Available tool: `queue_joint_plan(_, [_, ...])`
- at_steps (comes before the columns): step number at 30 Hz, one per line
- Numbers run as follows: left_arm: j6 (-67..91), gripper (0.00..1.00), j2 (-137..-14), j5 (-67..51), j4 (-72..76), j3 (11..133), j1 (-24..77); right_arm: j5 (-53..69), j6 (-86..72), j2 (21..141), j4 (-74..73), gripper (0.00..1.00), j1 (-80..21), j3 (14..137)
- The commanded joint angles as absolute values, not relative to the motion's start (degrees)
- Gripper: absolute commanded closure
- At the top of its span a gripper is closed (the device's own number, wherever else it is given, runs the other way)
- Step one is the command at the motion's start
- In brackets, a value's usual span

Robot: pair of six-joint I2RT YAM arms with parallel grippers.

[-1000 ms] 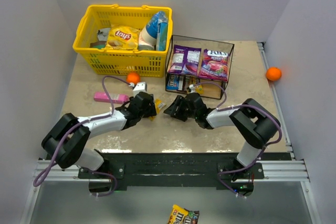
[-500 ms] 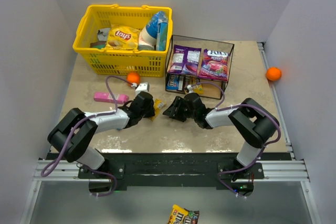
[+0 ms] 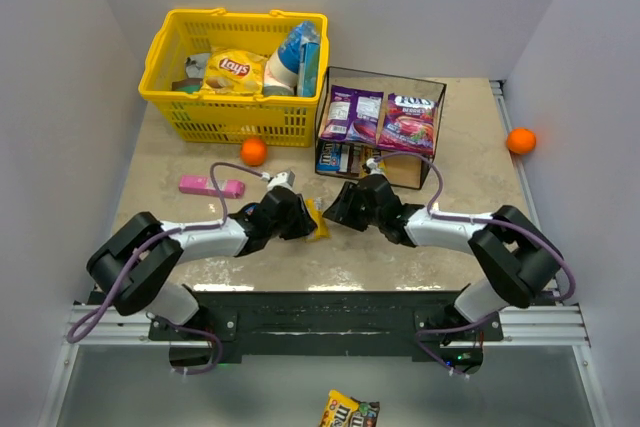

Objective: Place and organize the candy bags onto the shelf

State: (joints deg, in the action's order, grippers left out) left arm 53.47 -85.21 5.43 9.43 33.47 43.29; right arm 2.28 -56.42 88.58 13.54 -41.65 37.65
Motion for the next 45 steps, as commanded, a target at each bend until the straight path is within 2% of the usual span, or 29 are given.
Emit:
queue_joint_plan(1, [54.2,0.6,-81.0,7.0,4.7,36.0,44.6,-2.0,-53.3,83.3,8.6,0.48,-41.8,37.7])
queue_joint_plan(4, [51.2,0.57,-77.9,10.8,0.1,38.9,44.5,-2.5,-51.3,83.3,7.9,0.5,-41.8,38.8])
queue_joint_plan(7, [49.8,0.57,-75.3,13.1,-3.4,39.4,44.5,-1.7,-49.2,84.3,6.8,0.56,-41.8,41.0])
queue_joint_plan(11, [45.5,0.54,-74.6,13.1,-1.9,40.1,43.6,-2.9,-51.7,82.8,3.8,0.56,-41.8,40.5])
queue_joint_plan(13, [43.2,0.54,-76.2,11.4,-1.0,41.8,43.3,-7.9,-58.7,79.6,3.6,0.53,-42.4,36.0])
queue_joint_plan(16, [39.7,0.55,-78.9,10.7,-0.9,44.5,43.2,-8.3,-65.6,73.5,9.7,0.51,-43.3,28.5])
queue_joint_plan(20, [36.9,0.57,-82.5,9.8,3.7,46.1,42.0,-5.5,-68.5,72.6,10.5,0.46,-44.1,27.7])
queue_joint_plan(21, [36.7,0.58,-83.4,9.6,4.3,46.2,41.8,-5.0,-68.8,73.2,10.5,0.39,-44.9,28.2])
queue_joint_plan(25, [35.8,0.58,-88.7,8.0,7.6,47.2,40.9,-4.0,-72.7,75.4,13.9,0.32,-48.7,28.0])
queue_joint_plan(34, [35.7,0.61,-95.4,9.7,8.4,48.0,40.2,-6.5,-77.9,83.0,22.8,0.38,-53.1,28.4])
queue_joint_plan(39, [37.8,0.62,-94.7,9.8,9.1,45.1,40.2,-7.4,-79.4,88.2,29.1,0.41,-53.1,28.1])
queue_joint_plan(45, [41.0,0.63,-92.6,10.0,8.1,42.1,40.3,-8.7,-81.0,90.5,30.1,0.45,-53.1,28.5])
